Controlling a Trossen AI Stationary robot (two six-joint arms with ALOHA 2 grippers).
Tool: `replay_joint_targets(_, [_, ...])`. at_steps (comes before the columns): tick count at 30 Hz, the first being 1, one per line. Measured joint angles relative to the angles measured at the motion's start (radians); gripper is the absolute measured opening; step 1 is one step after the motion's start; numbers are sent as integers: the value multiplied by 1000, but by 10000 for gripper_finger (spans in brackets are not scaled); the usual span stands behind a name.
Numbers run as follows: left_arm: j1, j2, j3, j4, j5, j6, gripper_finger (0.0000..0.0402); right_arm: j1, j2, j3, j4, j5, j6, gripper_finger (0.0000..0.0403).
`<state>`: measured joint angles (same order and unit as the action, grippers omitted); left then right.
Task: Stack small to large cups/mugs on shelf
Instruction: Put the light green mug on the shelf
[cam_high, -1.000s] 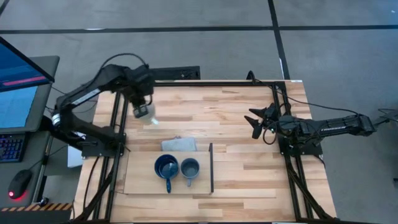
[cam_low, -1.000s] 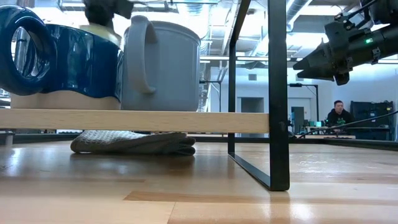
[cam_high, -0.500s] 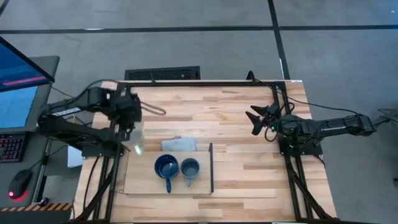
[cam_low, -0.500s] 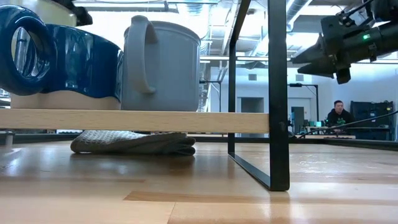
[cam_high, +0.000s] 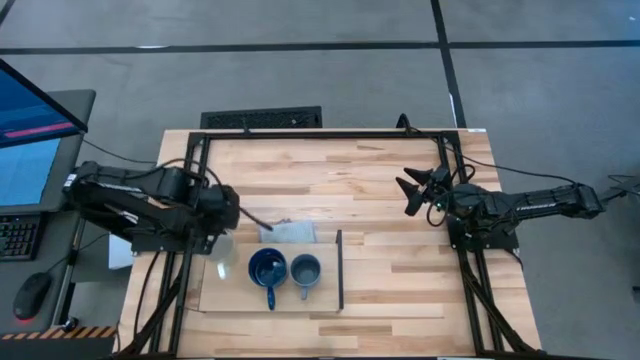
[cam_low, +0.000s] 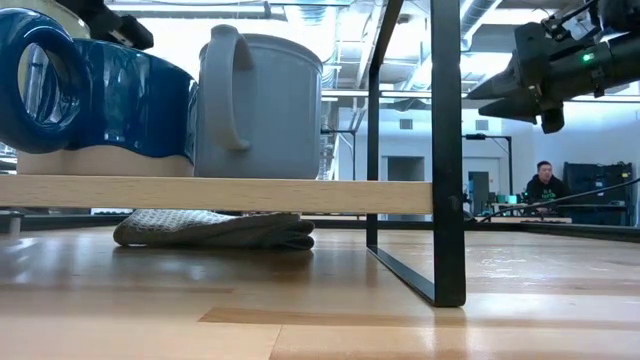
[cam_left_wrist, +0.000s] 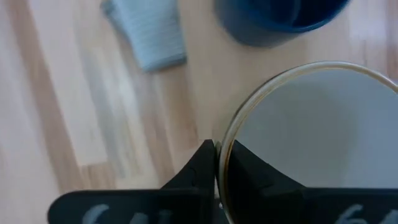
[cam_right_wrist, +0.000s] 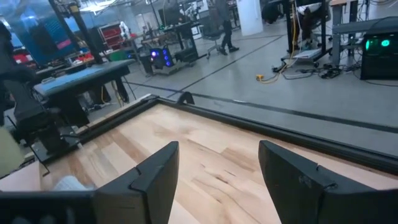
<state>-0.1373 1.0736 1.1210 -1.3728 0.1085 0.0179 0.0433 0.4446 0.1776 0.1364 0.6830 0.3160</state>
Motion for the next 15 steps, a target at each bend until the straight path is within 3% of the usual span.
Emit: replay_joint_targets(15, [-238,105,2,70,-97,-88,10,0,0,0,6,0,-1,244])
